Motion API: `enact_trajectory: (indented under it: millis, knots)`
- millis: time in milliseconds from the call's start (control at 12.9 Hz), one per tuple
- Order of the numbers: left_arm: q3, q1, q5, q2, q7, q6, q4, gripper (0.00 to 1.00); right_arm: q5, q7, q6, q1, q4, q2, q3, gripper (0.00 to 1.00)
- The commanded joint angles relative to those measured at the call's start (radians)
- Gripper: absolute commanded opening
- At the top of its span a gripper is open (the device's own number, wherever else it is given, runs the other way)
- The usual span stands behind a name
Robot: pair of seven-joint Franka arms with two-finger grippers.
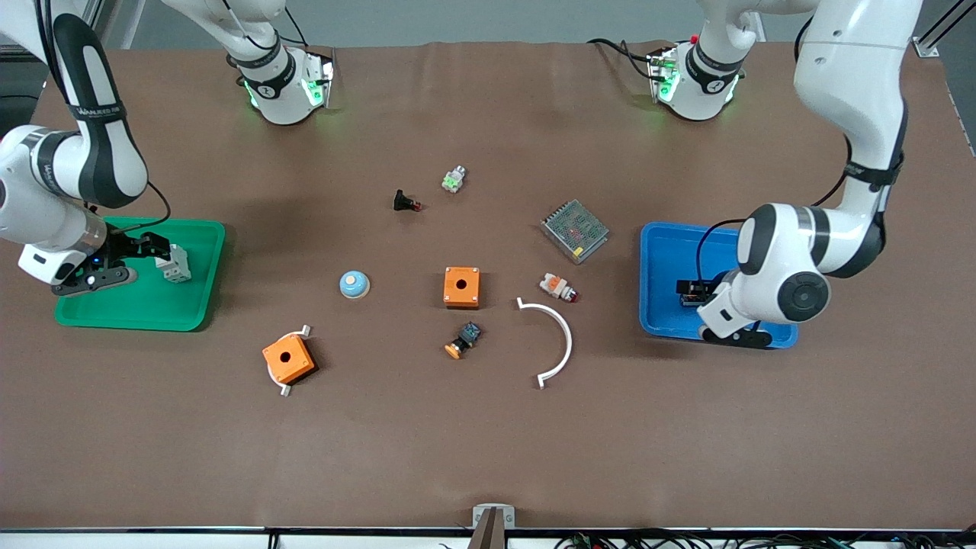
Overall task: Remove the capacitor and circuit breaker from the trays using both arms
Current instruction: 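Grasp the breaker with the right gripper while the left gripper grasps the capacitor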
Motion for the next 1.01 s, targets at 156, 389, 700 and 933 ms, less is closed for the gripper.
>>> enact_trajectory:
  millis: [156, 389, 700, 933]
  knots:
    - [0.003, -0.020, 0.019, 0.050, -0.030, 0.063, -0.017, 0.90, -0.069, -0.033, 0.074, -0.038, -0.046, 0.026, 0.014, 0.89]
    - [0.004, -0.015, 0.019, 0.050, -0.028, 0.063, -0.017, 0.68, -0.069, -0.036, 0.191, -0.058, -0.095, 0.073, 0.013, 0.89]
    - [0.003, -0.006, 0.018, 0.039, -0.024, 0.049, 0.026, 0.18, -0.069, -0.096, 0.313, -0.098, -0.121, 0.133, 0.014, 0.78]
    - [-0.006, -0.046, -0.034, 0.050, -0.150, -0.005, 0.174, 0.06, -0.069, -0.097, 0.334, -0.096, -0.121, 0.154, 0.014, 0.22]
